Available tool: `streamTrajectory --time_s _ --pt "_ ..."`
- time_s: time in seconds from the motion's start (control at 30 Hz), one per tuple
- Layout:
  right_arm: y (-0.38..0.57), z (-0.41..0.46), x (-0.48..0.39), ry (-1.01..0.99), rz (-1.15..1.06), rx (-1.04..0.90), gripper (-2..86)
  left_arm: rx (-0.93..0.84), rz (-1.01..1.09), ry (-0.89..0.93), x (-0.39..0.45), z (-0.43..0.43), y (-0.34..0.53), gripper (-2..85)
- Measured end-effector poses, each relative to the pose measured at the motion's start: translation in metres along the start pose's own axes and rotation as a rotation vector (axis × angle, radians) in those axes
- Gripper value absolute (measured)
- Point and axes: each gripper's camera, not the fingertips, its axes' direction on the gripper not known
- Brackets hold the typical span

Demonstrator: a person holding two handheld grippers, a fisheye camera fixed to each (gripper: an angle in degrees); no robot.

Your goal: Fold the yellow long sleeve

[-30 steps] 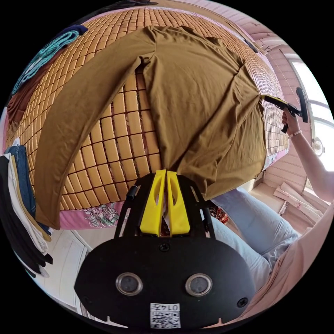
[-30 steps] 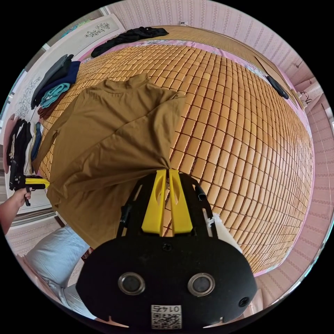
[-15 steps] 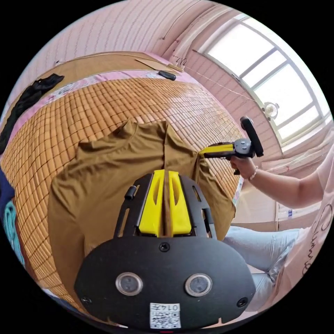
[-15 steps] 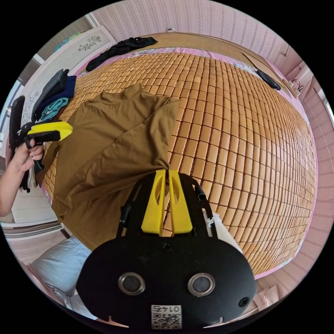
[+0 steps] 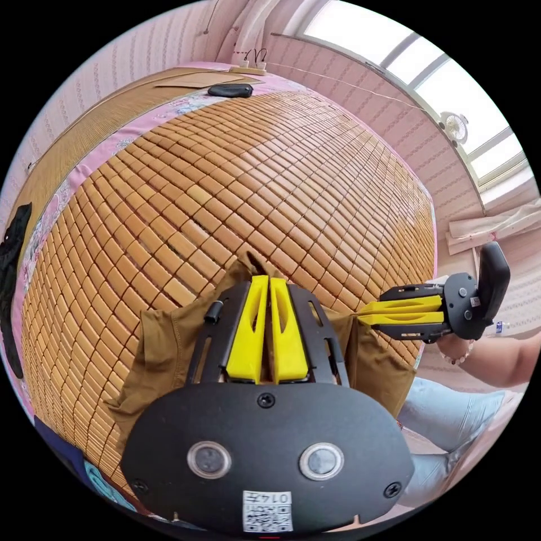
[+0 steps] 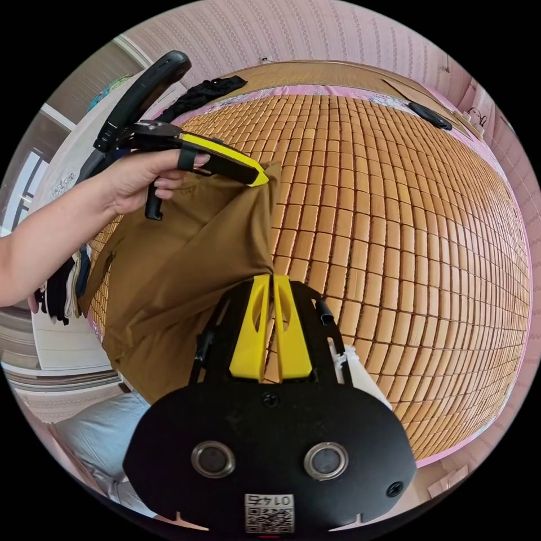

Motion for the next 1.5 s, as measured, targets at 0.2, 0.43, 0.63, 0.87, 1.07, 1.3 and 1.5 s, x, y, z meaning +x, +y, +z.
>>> streamTrajectory --time_s 0.2,0.43,0.63,0.87,1.07,1.3,1.5 --pt "-0.003 0.016 0.024 -0.027 0.060 0.014 0.1 -0.056 -0.060 0.036 -0.015 0.021 -0.013 2.3" --pt "-0.002 0.030 0.033 -0.018 0.053 0.005 0.1 0.006 -0.013 0.002 -0.018 -0.026 0.014 6.8" --pt "0.007 0.036 0.040 0.117 0.085 -0.010 -0.1 0.126 0.065 -0.244 -0.006 -0.105 0.068 6.3" --pt "0.034 0.030 0.026 -0.070 0.075 0.029 -0.2 0.075 -0.040 -0.141 0.034 -0.135 0.233 0.0" --pt "0.070 0.081 -0.074 -0.298 -0.125 -0.150 -0.2 -0.180 -0.459 -0.100 0.082 -0.127 0.405 1.9" --pt "0.051 0.133 -0.128 -0.363 -0.129 -0.204 -0.3 -0.189 -0.678 -0.059 0.082 -0.096 0.453 5.0" --pt "0.075 0.169 -0.209 -0.434 -0.375 -0.353 -0.2 -0.138 -0.731 -0.013 0.076 -0.096 0.476 -0.5"
